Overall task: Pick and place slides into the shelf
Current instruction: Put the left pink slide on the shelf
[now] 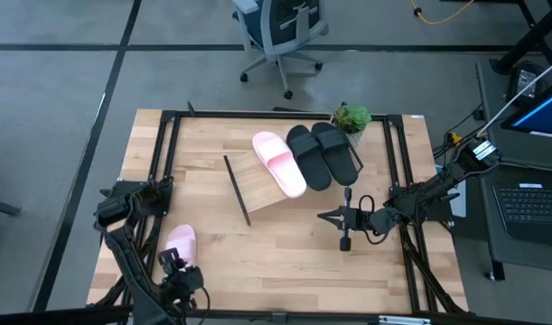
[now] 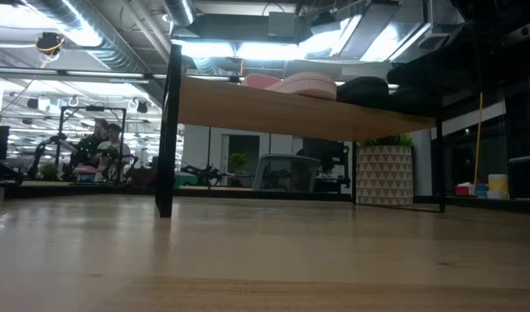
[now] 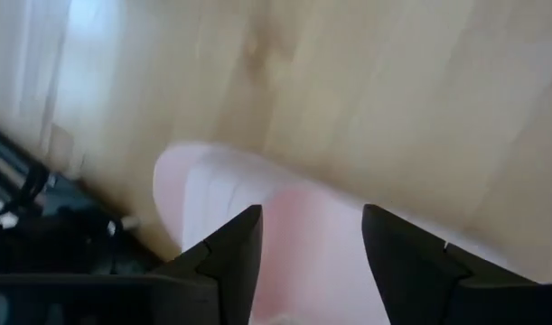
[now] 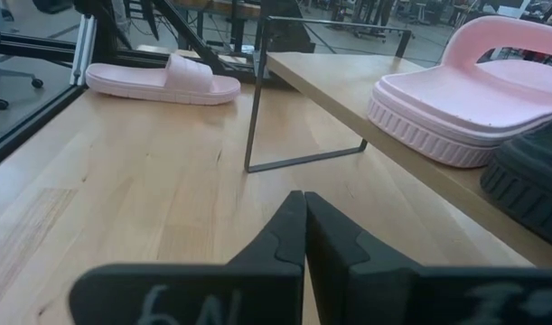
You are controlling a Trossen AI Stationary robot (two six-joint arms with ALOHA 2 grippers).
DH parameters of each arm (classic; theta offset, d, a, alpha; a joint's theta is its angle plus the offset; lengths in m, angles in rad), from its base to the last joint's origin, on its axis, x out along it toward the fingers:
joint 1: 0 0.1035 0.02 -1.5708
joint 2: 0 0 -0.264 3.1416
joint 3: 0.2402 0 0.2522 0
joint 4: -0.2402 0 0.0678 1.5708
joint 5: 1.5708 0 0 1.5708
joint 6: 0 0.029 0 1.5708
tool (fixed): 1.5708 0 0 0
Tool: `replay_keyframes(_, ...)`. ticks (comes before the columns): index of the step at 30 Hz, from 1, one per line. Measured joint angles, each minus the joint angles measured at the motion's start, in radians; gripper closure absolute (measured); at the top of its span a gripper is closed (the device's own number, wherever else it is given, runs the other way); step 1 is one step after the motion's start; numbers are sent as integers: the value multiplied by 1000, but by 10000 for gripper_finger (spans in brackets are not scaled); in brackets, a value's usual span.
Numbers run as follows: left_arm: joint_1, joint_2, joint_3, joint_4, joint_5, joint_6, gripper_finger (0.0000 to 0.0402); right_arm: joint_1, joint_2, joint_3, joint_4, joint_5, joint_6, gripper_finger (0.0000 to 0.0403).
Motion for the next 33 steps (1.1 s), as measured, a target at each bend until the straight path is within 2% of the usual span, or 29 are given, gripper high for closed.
replay_keyframes(5, -3, 0, -77, -2, 88, -15, 219, 0, 0, 0, -7, 0, 2, 395)
replay_keyframes(16, -7, 0, -150, -1, 93, 1, 219, 0, 0, 0, -7, 0, 2, 395)
replay_keyframes(33, -5, 0, -157, 4, 100, 79, 219, 0, 0, 0, -7, 0, 6, 395)
